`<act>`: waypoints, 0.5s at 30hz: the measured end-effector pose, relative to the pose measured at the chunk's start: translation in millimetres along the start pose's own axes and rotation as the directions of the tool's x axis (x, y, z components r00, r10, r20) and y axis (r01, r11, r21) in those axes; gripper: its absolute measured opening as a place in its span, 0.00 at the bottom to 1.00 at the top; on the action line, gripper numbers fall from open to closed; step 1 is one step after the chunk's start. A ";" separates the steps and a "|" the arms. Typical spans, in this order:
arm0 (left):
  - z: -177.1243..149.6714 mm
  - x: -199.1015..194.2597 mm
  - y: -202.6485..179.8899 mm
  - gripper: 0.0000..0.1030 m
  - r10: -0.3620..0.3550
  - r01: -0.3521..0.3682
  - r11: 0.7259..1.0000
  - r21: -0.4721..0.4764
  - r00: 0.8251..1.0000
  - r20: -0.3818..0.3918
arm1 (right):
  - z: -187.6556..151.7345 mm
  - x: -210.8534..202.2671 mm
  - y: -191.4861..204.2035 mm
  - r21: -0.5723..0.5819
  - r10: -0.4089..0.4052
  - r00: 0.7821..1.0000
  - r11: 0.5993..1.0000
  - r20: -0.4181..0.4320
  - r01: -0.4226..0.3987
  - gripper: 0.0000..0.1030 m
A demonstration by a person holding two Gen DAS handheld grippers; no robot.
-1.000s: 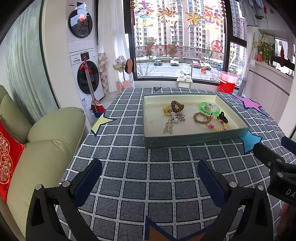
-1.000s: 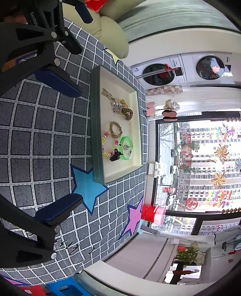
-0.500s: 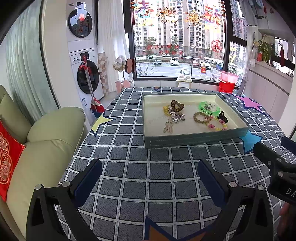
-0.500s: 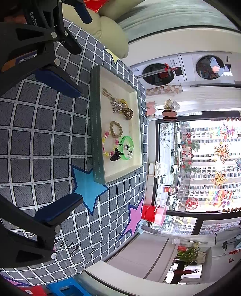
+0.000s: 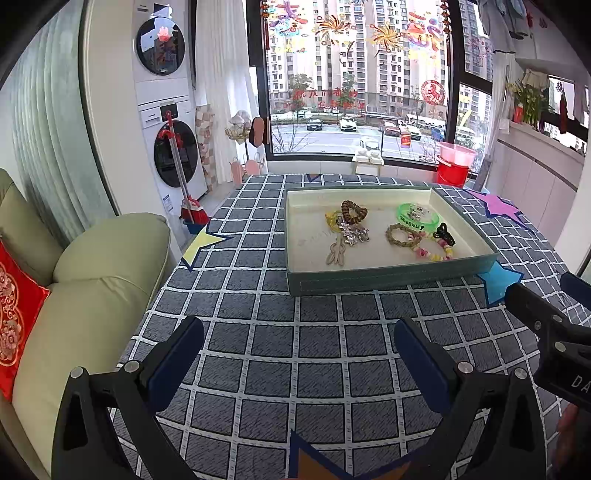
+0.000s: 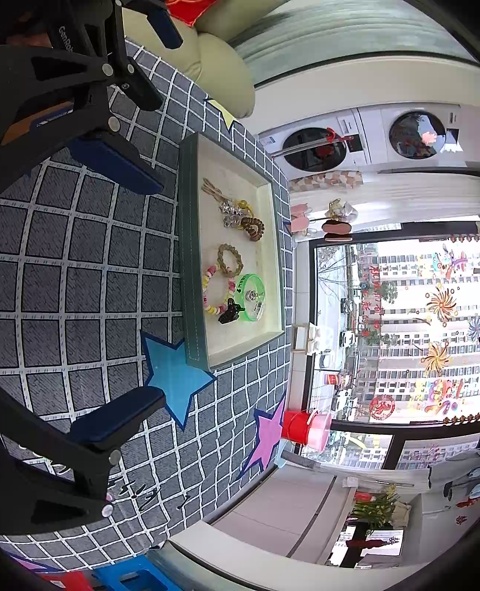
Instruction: Organize jewelry
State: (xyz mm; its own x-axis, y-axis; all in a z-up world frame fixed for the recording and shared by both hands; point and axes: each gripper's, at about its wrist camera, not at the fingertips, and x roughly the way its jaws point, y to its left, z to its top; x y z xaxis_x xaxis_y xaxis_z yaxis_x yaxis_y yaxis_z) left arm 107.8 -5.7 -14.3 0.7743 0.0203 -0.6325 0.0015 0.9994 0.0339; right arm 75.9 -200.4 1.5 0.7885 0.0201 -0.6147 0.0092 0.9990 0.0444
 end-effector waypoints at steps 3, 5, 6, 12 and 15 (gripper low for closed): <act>0.0 -0.1 0.0 1.00 0.001 -0.001 1.000 0.001 1.000 0.000 | 0.2 -0.3 0.3 0.000 0.000 1.000 1.000 0.001 0.000 1.00; 0.1 0.1 -0.2 1.00 -0.001 0.001 1.000 -0.001 1.000 -0.001 | 0.4 0.0 0.5 -0.001 0.000 1.000 1.000 0.002 0.000 1.00; 0.0 0.1 0.0 1.00 0.000 0.000 1.000 -0.001 1.000 -0.001 | 0.5 0.2 0.4 0.000 0.000 1.000 1.000 0.001 0.000 1.00; -0.1 0.2 -0.3 1.00 0.002 -0.002 1.000 -0.001 1.000 0.000 | 2.0 -1.3 1.2 0.004 0.002 1.000 1.000 -0.002 -0.002 1.00; -0.1 0.1 -0.2 1.00 0.001 -0.001 1.000 0.000 1.000 0.001 | 2.3 -1.1 -0.1 0.005 0.003 1.000 1.000 -0.002 -0.003 1.00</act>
State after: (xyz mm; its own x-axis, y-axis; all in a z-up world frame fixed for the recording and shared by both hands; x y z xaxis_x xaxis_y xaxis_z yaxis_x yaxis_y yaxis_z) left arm 107.9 -5.9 -14.4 0.7746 0.0216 -0.6321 0.0006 0.9994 0.0349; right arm 76.5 -200.6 4.0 0.7874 0.0234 -0.6160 0.0098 0.9987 0.0504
